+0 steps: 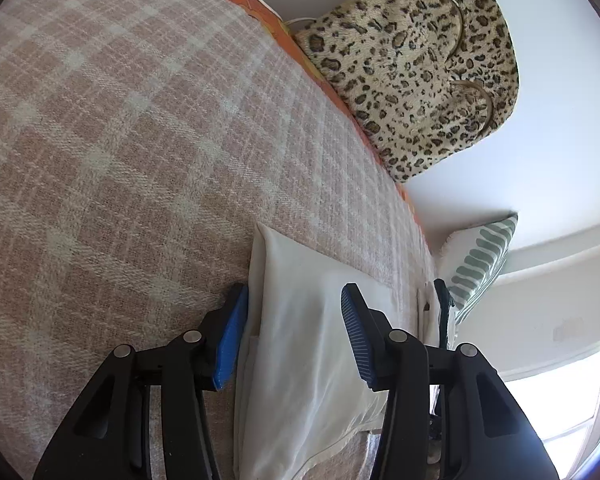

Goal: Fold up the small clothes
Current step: 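Close both grippers side by side on the folded camisole edge, then carry the folded camisole with both grippers over the stack of folded clothes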

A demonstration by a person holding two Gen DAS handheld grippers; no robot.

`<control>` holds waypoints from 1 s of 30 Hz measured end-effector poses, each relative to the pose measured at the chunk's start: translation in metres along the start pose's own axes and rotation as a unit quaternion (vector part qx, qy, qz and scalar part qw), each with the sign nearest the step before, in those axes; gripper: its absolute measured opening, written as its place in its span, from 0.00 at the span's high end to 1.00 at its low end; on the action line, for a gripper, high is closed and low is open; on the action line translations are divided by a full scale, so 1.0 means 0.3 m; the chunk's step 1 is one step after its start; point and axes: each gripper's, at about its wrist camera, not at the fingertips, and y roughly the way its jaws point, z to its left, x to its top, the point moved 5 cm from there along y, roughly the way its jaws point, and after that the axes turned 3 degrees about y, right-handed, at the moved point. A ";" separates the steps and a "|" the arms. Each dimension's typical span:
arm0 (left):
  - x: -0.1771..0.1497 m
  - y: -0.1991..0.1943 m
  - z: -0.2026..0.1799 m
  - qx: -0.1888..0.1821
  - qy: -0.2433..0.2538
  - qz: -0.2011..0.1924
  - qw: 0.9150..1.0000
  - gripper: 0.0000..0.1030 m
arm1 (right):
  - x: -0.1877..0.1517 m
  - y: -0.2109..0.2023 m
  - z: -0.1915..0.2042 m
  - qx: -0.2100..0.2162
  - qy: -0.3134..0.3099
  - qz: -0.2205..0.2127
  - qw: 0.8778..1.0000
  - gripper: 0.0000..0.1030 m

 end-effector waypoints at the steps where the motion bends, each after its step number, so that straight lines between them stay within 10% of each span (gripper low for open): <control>1: 0.004 0.003 0.001 -0.002 -0.001 -0.001 1.000 0.55 | -0.002 -0.001 0.002 0.001 -0.001 -0.001 1.000 0.51; 15: 0.019 0.045 -0.041 0.015 0.042 -0.014 0.999 0.58 | -0.041 0.018 0.031 0.009 -0.007 -0.023 1.000 0.56; 30: 0.012 0.070 -0.071 0.101 0.093 -0.030 0.990 0.93 | -0.035 0.085 0.080 -0.047 -0.026 -0.029 0.998 0.85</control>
